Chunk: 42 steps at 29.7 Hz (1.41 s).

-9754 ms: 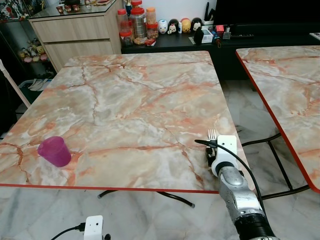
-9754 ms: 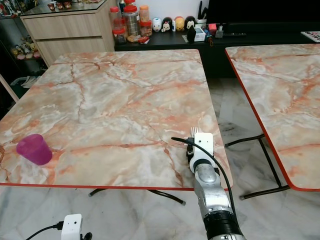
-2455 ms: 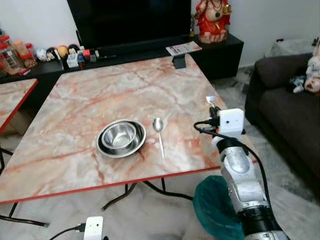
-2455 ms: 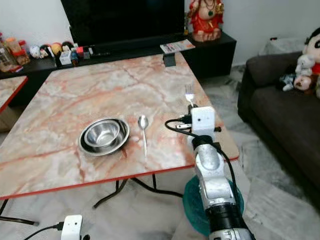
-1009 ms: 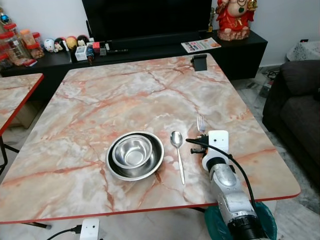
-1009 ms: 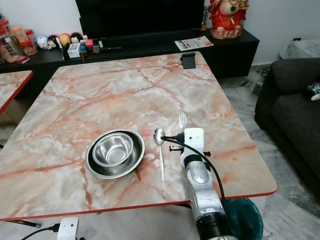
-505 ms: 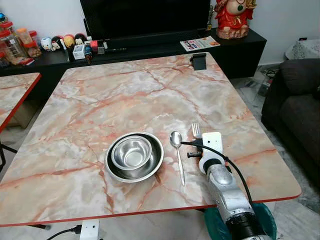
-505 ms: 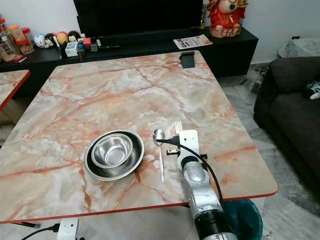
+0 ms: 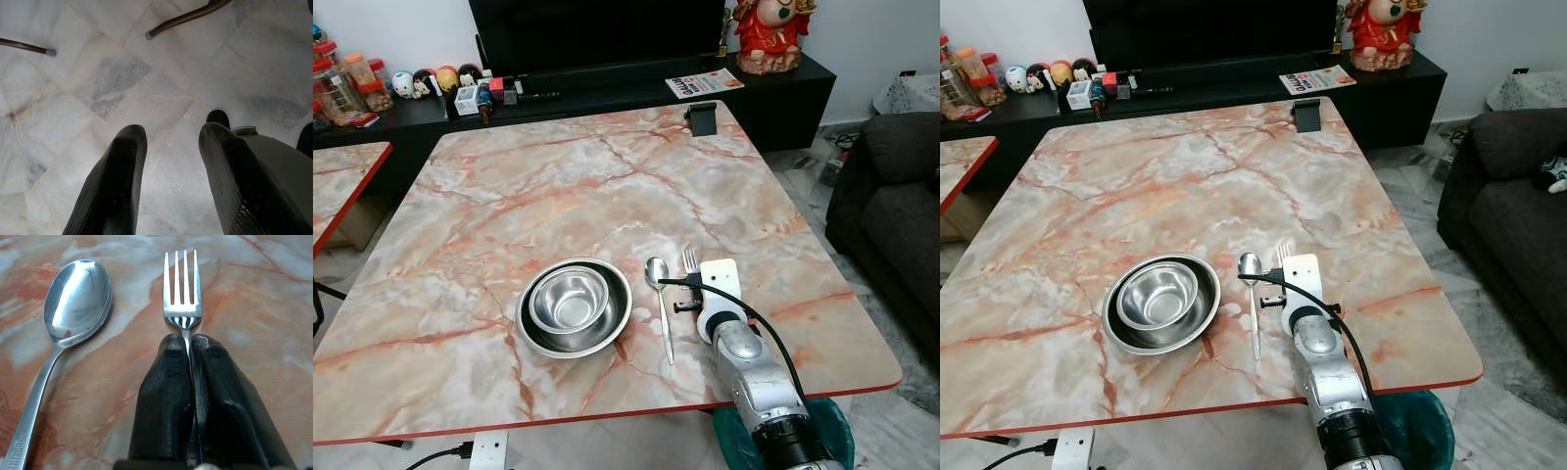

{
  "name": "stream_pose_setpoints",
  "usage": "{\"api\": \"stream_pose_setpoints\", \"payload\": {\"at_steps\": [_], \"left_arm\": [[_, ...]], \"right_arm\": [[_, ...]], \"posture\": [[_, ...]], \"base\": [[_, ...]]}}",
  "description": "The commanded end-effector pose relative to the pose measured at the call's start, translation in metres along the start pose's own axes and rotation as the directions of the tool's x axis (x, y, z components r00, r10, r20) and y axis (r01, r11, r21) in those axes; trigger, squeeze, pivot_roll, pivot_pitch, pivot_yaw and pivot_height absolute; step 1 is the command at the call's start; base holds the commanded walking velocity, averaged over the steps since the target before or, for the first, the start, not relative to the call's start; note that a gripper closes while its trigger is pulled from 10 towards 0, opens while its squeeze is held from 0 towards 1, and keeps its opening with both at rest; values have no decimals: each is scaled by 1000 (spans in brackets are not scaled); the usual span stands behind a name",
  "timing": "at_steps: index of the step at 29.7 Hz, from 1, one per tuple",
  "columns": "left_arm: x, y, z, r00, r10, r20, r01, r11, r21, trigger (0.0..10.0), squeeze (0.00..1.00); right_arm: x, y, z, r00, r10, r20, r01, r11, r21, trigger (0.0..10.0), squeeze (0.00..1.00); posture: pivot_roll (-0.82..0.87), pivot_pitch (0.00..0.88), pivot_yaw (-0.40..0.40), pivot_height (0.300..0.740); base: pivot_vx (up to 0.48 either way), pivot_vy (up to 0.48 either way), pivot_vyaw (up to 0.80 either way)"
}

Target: Setting the table

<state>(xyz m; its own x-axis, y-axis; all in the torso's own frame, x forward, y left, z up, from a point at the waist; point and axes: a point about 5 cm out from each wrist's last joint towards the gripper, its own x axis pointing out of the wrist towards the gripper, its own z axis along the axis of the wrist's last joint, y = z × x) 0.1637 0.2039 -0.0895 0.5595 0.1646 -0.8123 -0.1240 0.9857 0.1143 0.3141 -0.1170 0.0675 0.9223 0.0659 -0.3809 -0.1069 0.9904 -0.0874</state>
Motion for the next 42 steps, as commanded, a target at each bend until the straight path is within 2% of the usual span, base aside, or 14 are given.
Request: {"api": "stream_pose_setpoints", "payload": {"at_steps": [1, 12, 13, 14, 28, 33, 42], "left_arm": [[-1, 7, -3, 1000, 11, -10, -11, 1000, -10, 10000, 0], [-1, 7, -3, 1000, 11, -12, -11, 1000, -11, 10000, 0], [-1, 7, -3, 1000, 10, -12, -11, 1000, -11, 10000, 0], [-1, 6, -3, 1000, 9, -11, -10, 1000, -12, 10000, 0], [0, 6, -2, 1000, 5, -5, -5, 1000, -25, 10000, 0], [0, 7, -2, 1000, 6, -5, -6, 1000, -24, 10000, 0], [0, 8, 1, 1000, 5, 3, -5, 1000, -23, 10000, 0]], "right_arm": [[-2, 5, -6, 999, 6, -35, -6, 1000, 1, 10000, 1000], [-2, 4, -4, 1000, -7, -27, 7, 1000, 0, 10000, 1000], [-2, 3, -3, 1000, -10, -23, 9, 1000, -3, 10000, 435], [-3, 3, -2, 1000, -17, -19, 17, 1000, -15, 10000, 0], [-4, -5, 10, 995, -88, 49, 92, 992, -84, 10000, 0], [-5, -5, 19, 990, -93, 102, 100, 993, -66, 10000, 0], [-9, 5, 41, 968, -31, 248, 32, 999, 3, 10000, 0]], "posture": [[-3, 38, 91, 740], [-2, 36, 92, 740], [-3, 35, 92, 740], [-2, 34, 91, 740], [0, 34, 91, 740], [-1, 34, 94, 740], [-2, 28, 98, 740]], "base": [[0, 0, 0], [0, 0, 0], [0, 0, 0], [0, 0, 0], [0, 0, 0], [0, 0, 0], [0, 0, 0]]}}
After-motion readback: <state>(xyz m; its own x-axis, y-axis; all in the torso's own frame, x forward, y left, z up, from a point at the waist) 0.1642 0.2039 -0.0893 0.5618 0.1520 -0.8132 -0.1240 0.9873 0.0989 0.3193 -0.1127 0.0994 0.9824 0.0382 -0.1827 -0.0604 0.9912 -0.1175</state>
